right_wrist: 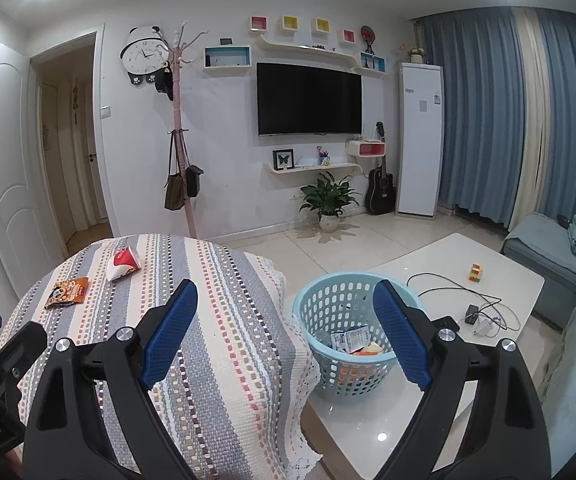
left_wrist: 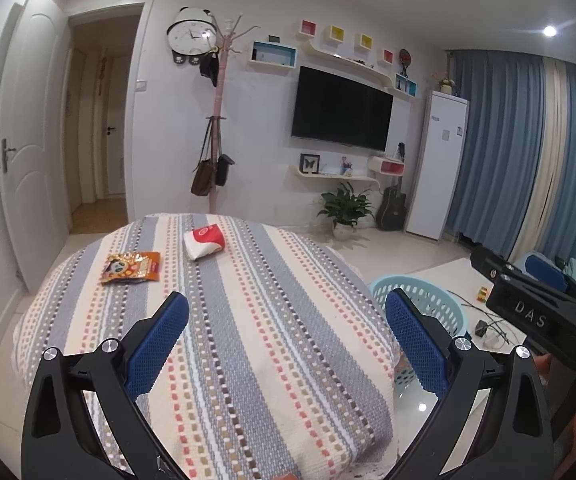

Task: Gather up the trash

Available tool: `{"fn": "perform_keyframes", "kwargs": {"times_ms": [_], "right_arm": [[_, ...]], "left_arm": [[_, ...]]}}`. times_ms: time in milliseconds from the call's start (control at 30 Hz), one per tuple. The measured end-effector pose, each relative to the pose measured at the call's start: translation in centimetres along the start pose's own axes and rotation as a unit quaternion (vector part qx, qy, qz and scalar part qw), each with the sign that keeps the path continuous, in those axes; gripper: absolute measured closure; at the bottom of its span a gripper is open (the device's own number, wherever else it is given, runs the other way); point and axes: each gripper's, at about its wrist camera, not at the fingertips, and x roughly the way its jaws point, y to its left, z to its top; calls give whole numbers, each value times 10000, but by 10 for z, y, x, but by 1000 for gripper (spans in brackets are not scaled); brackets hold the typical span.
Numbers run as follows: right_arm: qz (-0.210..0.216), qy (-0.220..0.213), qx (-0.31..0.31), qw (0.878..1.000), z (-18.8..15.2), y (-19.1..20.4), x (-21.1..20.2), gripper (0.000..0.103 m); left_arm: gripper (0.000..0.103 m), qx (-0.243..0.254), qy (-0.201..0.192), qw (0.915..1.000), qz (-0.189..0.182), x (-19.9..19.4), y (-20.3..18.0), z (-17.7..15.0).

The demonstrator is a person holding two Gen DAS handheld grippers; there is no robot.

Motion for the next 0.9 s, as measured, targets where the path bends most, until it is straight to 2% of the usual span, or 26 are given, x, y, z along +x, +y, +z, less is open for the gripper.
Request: {"fn": "perform_keyframes", "kwargs": {"times_ms": [900], "right_arm": [[7, 139, 18, 9999, -9, 3, 12, 13]], "left_arm": [[8, -34, 61, 9999, -94, 6, 1, -3]]}}
